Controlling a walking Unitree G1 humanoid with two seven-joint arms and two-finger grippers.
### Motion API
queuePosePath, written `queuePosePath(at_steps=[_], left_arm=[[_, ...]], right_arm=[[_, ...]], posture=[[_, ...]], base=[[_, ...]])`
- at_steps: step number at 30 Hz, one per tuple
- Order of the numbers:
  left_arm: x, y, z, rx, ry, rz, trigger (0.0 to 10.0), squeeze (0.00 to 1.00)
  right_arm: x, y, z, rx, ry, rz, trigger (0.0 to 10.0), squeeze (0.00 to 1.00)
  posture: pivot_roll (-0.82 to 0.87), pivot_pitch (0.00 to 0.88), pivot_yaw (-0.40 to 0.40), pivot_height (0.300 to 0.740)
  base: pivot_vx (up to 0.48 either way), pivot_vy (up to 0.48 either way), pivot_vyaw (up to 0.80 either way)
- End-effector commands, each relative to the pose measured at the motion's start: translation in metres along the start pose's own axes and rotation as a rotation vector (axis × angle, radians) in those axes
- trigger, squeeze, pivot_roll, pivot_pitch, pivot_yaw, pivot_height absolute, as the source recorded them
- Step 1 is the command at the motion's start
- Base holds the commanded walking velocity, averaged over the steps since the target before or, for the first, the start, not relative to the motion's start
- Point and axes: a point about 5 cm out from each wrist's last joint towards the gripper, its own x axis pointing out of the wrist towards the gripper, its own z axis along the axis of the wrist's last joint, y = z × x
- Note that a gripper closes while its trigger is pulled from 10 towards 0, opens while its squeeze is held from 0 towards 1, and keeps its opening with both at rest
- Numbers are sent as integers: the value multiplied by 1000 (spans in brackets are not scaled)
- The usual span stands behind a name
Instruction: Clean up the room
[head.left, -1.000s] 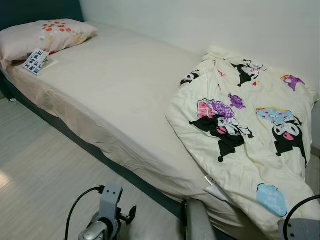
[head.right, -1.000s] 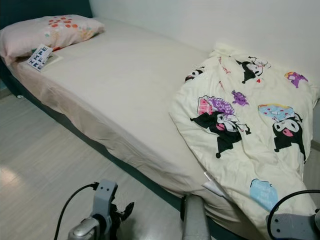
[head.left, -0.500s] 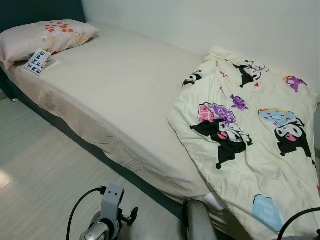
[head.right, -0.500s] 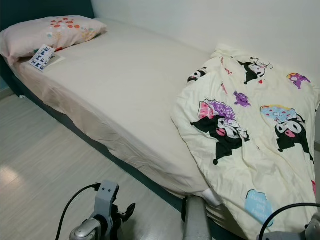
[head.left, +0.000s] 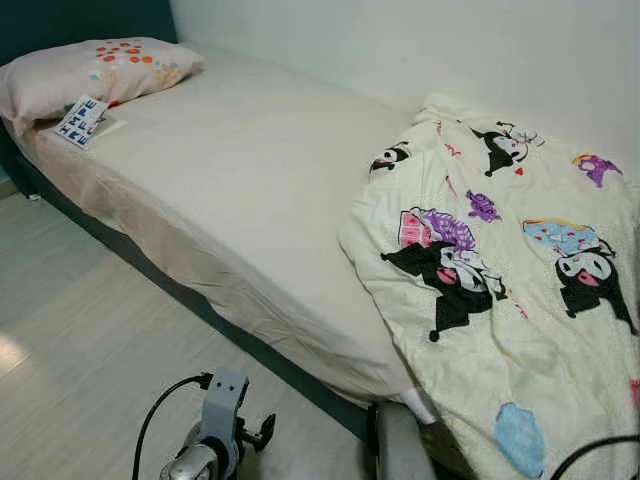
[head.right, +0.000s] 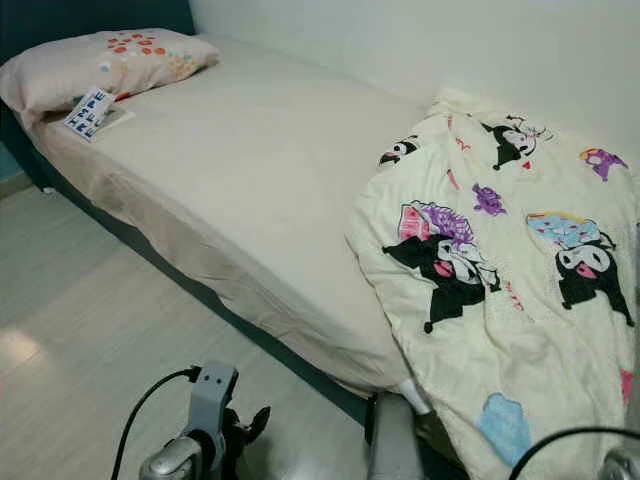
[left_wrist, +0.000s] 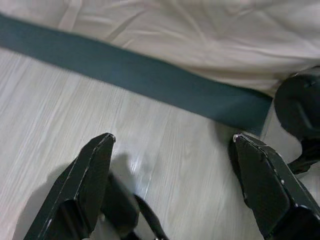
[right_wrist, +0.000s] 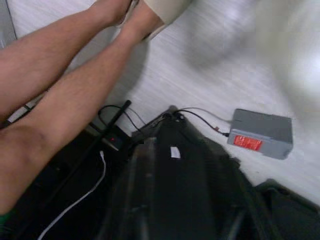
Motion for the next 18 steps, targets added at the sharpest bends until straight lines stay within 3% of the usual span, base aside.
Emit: queuePosePath(at_steps=[1, 5, 9, 10, 11, 12, 13, 14, 15, 16, 17, 18], left_arm=[[-4, 2, -9, -1, 34, 4, 10000, 0], [-3, 2, -8, -1, 32, 2, 10000, 0], [-2, 3, -7, -2, 33, 2, 10000, 0], [-2, 3, -6, -5, 31, 6, 10000, 0], [-2, 3, -6, -5, 31, 6, 10000, 0], [-1, 4, -5, -7, 29, 9, 10000, 0], [0, 5, -3, -11, 28, 18, 10000, 0], [0, 5, -3, -11, 28, 18, 10000, 0], [1, 7, -1, -21, 24, 36, 10000, 0], [1, 7, -1, -21, 24, 36, 10000, 0], [2, 10, 2, -30, 24, 56, 10000, 0], [2, 16, 2, -41, 34, 94, 10000, 0]], right_arm=[[-6, -3, -9, 2, 74, -23, 10000, 1000], [-17, -17, -21, 83, 104, -126, 10000, 1000], [-30, -36, -8, 153, -35, -252, 10000, 1000], [-41, -54, 10, 168, -197, -372, 10000, 1000], [-41, -54, 10, 168, -197, -372, 10000, 1000], [-50, -66, 23, 179, -314, -456, 10000, 965], [-63, -83, 41, 232, -488, -567, 10000, 851], [-63, -83, 41, 232, -488, -567, 10000, 851], [-77, -100, 62, 267, -667, -697, 10000, 0], [-77, -100, 62, 267, -667, -697, 10000, 0], [-85, -114, 79, 308, -793, -795, 10000, 0], [-84, -127, 100, 445, -994, -804, 10000, 0]], posture=[[-127, 151, -39, 577], [-123, 143, -38, 577], [-124, 139, -37, 577], [-124, 123, -36, 577], [-124, 123, -36, 577], [-124, 120, -36, 577], [-123, 110, -34, 577], [-123, 110, -34, 577], [-121, 104, -36, 577], [-121, 104, -36, 577], [-114, 89, -35, 577], [-108, 75, -30, 577]], base=[[0, 0, 0], [0, 0, 0], [0, 0, 0], [0, 0, 0], [0, 0, 0], [0, 0, 0], [0, 0, 0], [0, 0, 0], [0, 0, 0], [0, 0, 0], [0, 0, 0], [0, 0, 0]])
